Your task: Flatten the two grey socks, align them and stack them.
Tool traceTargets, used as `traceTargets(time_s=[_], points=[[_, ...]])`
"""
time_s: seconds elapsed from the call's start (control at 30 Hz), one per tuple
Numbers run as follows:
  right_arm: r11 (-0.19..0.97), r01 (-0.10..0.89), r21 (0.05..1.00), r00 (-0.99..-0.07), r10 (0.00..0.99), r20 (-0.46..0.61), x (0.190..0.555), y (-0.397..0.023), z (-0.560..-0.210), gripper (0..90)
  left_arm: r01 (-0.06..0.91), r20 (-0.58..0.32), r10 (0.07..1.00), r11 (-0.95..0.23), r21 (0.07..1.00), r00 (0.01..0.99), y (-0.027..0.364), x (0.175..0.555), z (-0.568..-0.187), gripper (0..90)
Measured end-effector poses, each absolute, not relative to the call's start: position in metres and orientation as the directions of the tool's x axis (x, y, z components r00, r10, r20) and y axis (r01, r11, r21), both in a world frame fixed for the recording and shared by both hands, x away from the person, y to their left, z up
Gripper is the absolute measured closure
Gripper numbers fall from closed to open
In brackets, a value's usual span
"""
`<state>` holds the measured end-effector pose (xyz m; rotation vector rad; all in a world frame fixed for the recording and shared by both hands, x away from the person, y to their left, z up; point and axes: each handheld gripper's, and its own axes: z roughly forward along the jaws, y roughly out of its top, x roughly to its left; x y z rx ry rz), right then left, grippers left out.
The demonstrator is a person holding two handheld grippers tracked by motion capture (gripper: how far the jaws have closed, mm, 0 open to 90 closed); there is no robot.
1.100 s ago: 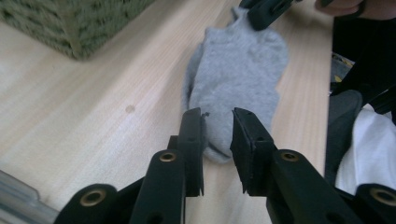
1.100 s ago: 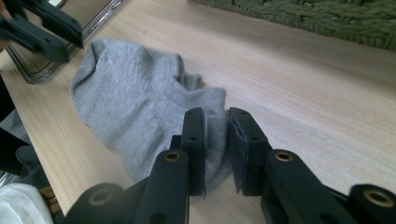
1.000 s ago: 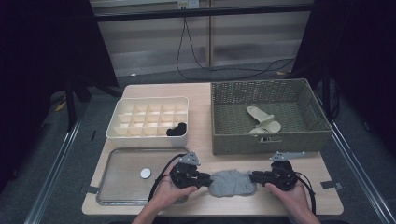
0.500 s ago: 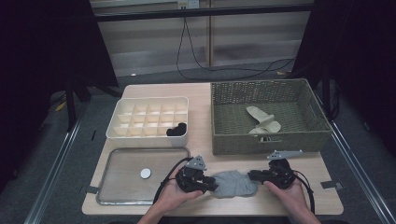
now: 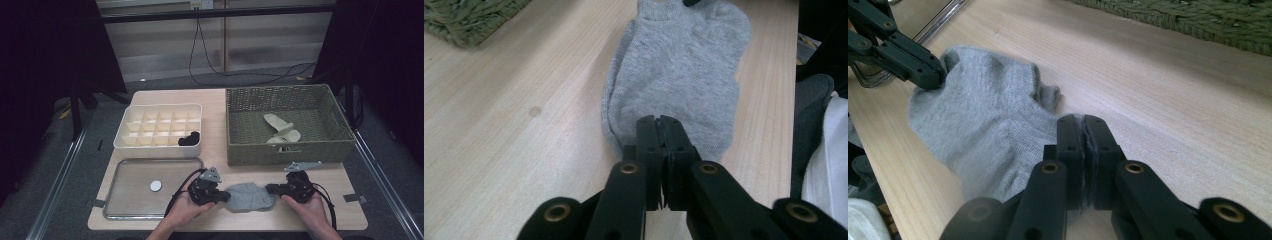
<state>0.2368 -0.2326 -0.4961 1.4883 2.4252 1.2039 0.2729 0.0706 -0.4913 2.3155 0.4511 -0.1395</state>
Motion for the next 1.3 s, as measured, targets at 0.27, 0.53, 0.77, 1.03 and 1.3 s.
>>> traceTargets(time_s=[0.27, 0.53, 0.77, 1.03, 1.3], points=[[0.199, 0.724, 0.660, -0.536, 0.765, 0.357, 0.232, -0.236, -0.489, 87.0, 0.382, -0.253, 0.290, -0.614, 0.691, 0.923, 0.075, 0.276, -0.487, 90.0], [0.182, 0.724, 0.666, -0.535, 0.757, 0.375, 0.227, -0.237, -0.486, 87.3, 0.386, -0.262, 0.290, -0.566, 0.728, 0.920, 0.086, 0.278, -0.475, 90.0], [0.133, 0.701, 0.700, -0.536, 0.746, 0.395, 0.220, -0.243, -0.476, 87.3, 0.376, -0.249, 0.296, -0.539, 0.753, 0.922, 0.088, 0.282, -0.469, 90.0], [0.155, 0.714, 0.683, -0.536, 0.748, 0.390, 0.220, -0.239, -0.481, 87.3, 0.385, -0.229, 0.327, -0.570, 0.726, 0.917, 0.085, 0.285, -0.484, 90.0], [0.197, 0.737, 0.646, -0.527, 0.766, 0.368, 0.225, -0.236, -0.490, 87.0, 0.383, -0.235, 0.311, -0.607, 0.696, 0.921, 0.080, 0.287, -0.491, 90.0]])
